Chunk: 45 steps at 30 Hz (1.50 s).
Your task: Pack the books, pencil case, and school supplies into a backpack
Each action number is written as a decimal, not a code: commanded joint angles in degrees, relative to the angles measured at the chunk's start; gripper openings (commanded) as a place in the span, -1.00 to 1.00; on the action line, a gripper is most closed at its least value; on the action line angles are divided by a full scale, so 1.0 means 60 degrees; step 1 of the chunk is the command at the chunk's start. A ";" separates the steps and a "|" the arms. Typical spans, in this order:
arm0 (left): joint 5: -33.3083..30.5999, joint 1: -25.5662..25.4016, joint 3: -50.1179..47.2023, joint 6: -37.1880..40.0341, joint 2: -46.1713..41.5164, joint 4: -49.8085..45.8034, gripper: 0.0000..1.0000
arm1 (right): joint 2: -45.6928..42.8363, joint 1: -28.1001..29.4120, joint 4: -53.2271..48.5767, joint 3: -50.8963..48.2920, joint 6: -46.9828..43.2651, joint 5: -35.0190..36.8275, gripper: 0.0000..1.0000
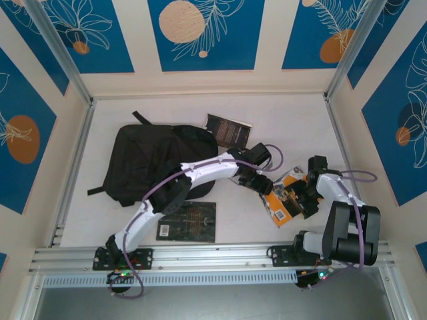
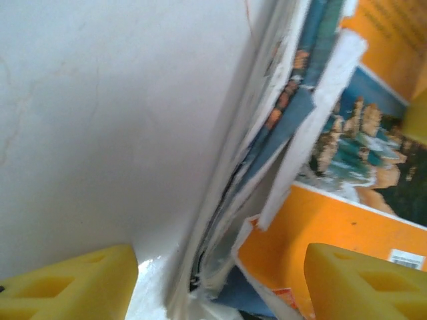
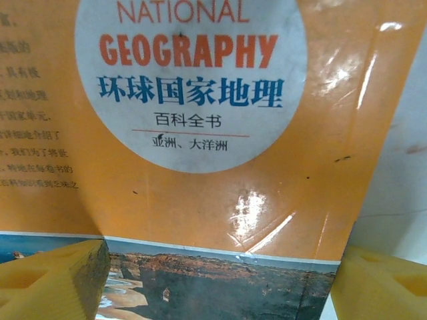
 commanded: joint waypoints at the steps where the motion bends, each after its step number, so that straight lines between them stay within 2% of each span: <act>1: 0.0219 0.0054 -0.0404 0.0007 -0.0407 -0.0068 0.30 | 0.0564 0.0720 0.4518 0.0103 -0.0412 -0.3416 0.67; 8: 0.1201 0.0033 -0.1600 -0.0195 -0.1222 0.0646 0.07 | 0.0234 0.1248 0.4192 0.0423 -0.0858 -0.3379 0.67; 15: 0.2157 -0.0039 -0.3397 -0.0330 -0.2239 0.1420 -0.40 | 0.0236 0.1611 0.4302 0.0656 -0.1298 -0.3867 0.62; 17: 0.2306 -0.0112 -0.3657 -0.0215 -0.2470 0.1241 -0.44 | 0.0282 0.1714 0.4136 0.0788 -0.1406 -0.3780 0.61; 19: 0.2228 -0.0181 -0.3816 -0.0104 -0.2679 0.0854 -0.37 | 0.0278 0.1751 0.3893 0.0897 -0.1429 -0.3526 0.61; 21: 0.1689 -0.0163 -0.4007 -0.0062 -0.3025 0.0391 -0.07 | 0.0235 0.1723 0.3541 0.0980 -0.1432 -0.2956 0.62; 23: 0.0896 -0.0105 -0.4220 -0.0001 -0.3461 0.0047 0.07 | 0.0194 0.1689 0.3319 0.1020 -0.1486 -0.2599 0.62; 28: -0.0259 0.0252 -0.4327 0.0146 -0.4064 -0.0655 0.27 | 0.0212 0.1616 0.3236 0.1075 -0.1535 -0.2280 0.63; 31: -0.0512 0.0569 -0.4487 -0.0110 -0.4325 -0.0429 0.28 | 0.0456 0.1637 0.3099 0.1253 -0.1639 -0.1892 0.61; 37: 0.0238 0.1139 -0.4326 -0.1080 -0.4030 0.0818 0.17 | 0.1405 0.1938 0.2830 0.2046 -0.2502 -0.0654 0.63; 45: 0.0710 0.1152 -0.3719 -0.1812 -0.3036 0.1548 0.12 | 0.2893 0.2048 0.1897 0.2771 -0.2915 -0.0412 0.71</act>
